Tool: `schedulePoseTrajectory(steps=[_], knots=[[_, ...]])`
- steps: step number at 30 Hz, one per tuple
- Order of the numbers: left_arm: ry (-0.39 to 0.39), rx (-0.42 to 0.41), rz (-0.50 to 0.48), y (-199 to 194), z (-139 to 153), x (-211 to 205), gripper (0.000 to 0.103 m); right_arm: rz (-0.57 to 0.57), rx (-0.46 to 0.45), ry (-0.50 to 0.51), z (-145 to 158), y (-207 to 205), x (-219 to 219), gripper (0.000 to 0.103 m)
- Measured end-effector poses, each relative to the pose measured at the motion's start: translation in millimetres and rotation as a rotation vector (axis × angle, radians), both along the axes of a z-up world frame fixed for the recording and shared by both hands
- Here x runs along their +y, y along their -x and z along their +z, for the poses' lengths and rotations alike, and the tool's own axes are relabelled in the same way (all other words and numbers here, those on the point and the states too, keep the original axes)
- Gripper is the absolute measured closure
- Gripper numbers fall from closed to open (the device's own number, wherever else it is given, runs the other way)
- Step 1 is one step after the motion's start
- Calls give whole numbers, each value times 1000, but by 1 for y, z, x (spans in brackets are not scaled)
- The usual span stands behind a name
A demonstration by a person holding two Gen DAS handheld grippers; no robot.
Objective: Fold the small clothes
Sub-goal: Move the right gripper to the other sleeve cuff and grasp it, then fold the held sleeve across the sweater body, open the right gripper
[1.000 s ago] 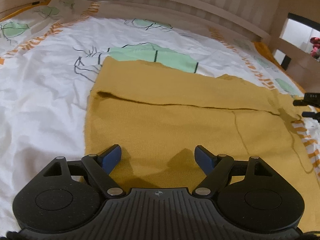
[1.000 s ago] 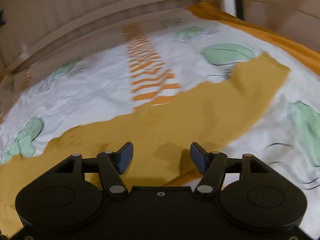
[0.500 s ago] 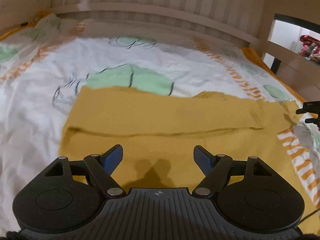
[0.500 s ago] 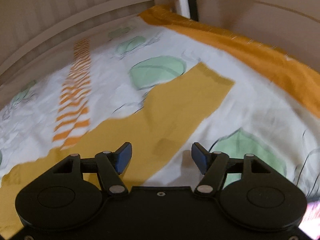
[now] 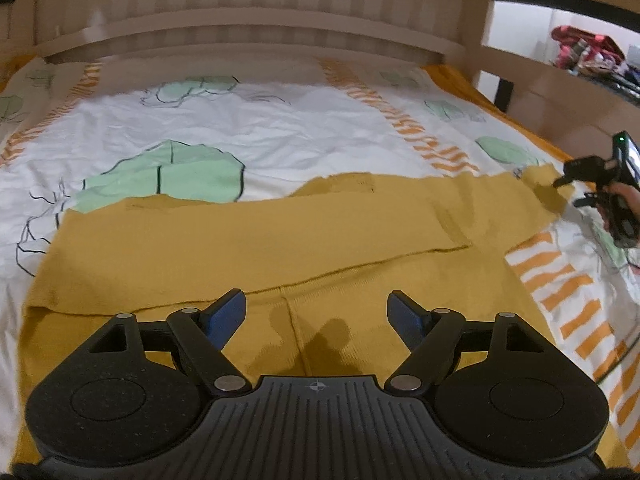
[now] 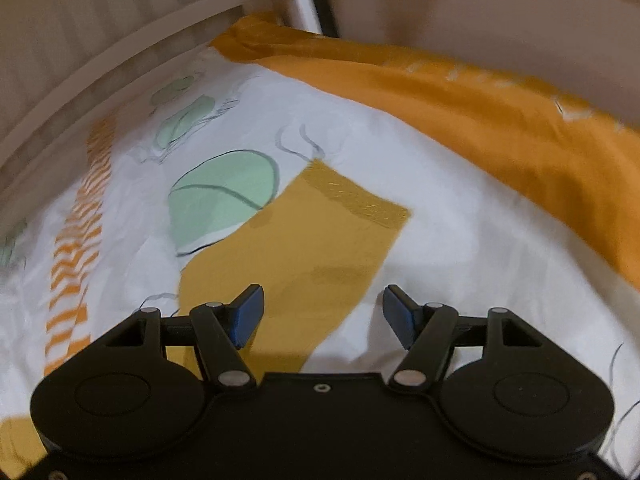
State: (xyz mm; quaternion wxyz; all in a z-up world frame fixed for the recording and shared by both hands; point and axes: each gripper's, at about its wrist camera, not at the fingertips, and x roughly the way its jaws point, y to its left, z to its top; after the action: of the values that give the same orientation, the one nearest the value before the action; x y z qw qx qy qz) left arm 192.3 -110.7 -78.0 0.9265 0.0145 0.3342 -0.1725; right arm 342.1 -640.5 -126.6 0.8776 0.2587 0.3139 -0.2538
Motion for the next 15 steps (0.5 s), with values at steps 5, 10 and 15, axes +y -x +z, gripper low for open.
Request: schedulePoseTrajectory(steps=[5, 10, 15], knots=[[-8, 17, 16, -1, 0, 6, 26, -22, -67, -35, -6, 1, -7, 49], [-21, 23, 29, -3, 2, 20, 26, -50, -70, -43, -1, 1, -3, 89], [-22, 37, 26, -3, 8, 39, 26, -26, -98, 38, 37, 6, 18, 90]])
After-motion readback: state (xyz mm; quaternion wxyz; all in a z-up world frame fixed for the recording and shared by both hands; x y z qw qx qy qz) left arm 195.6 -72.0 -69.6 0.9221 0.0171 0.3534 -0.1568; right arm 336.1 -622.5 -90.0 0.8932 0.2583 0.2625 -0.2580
